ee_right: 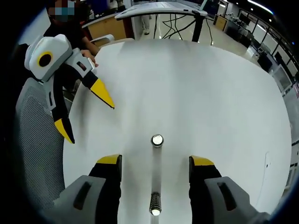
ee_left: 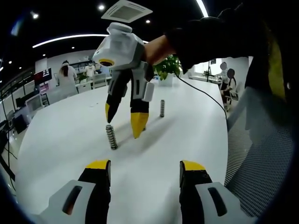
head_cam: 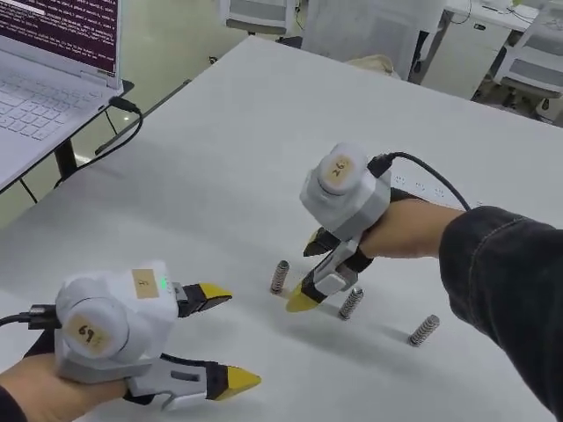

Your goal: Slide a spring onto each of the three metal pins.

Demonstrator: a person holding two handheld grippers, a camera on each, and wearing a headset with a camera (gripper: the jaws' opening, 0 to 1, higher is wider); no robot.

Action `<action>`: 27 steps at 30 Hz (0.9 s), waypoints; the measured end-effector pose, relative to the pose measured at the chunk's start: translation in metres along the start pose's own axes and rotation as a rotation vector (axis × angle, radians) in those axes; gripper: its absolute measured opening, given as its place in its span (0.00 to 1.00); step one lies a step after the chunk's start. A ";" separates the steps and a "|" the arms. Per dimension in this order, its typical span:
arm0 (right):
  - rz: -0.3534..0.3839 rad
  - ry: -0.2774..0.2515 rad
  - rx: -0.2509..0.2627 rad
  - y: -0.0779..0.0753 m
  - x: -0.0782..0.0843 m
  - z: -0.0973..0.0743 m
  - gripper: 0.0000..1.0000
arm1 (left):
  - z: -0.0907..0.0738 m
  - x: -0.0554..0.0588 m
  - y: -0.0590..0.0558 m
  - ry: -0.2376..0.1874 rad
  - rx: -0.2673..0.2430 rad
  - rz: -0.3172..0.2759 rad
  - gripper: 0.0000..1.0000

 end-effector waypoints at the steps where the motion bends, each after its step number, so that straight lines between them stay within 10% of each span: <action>1: 0.004 -0.006 0.002 0.000 0.000 -0.001 0.59 | 0.000 0.000 0.000 0.001 0.000 0.001 0.55; 27: 0.142 -0.189 0.130 -0.017 0.023 -0.050 0.79 | 0.003 -0.012 0.000 0.005 0.005 0.024 0.55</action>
Point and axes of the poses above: the centre of the closed fingertips' face, and the gripper's own axes: z roughly forward along the fingers, y roughly to its left, x roughly out of its underside, the point moved 2 cm from there along -z, roughly backward along the fingers, and after that the axes turned 2 degrees about -y, right-handed, at the moved point
